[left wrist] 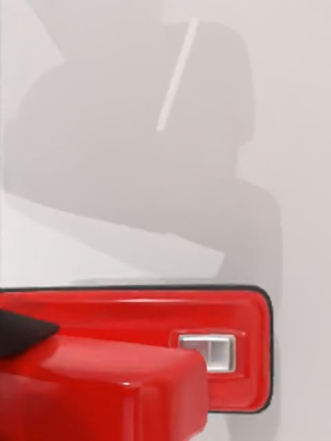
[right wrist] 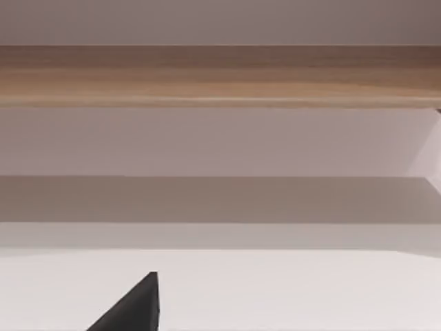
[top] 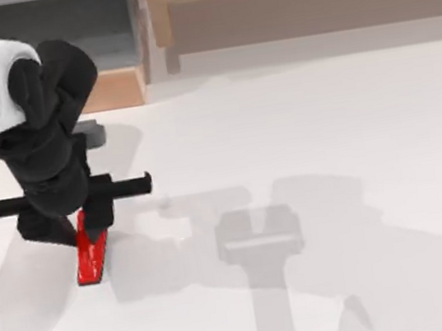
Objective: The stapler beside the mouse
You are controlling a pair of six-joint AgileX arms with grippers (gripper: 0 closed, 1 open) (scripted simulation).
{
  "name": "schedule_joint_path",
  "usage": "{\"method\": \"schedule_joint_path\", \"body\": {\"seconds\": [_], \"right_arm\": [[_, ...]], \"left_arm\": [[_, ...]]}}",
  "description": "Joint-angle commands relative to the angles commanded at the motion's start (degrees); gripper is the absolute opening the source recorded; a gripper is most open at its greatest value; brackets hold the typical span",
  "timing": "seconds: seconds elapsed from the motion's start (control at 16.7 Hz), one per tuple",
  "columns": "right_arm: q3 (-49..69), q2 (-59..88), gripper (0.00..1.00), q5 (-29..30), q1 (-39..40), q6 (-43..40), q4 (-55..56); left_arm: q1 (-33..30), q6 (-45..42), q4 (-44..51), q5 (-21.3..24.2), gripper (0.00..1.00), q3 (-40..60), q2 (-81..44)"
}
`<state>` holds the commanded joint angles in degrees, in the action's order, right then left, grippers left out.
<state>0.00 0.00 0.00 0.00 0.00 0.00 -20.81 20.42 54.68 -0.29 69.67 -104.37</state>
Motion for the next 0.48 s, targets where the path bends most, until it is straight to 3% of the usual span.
{"method": "schedule_joint_path", "body": {"seconds": [0.48], "right_arm": [[0.00, 0.00, 1.00, 0.00, 0.00, 0.00, 0.00]], "left_arm": [[0.00, 0.02, -1.78, 0.01, 0.00, 0.85, 1.47]]}}
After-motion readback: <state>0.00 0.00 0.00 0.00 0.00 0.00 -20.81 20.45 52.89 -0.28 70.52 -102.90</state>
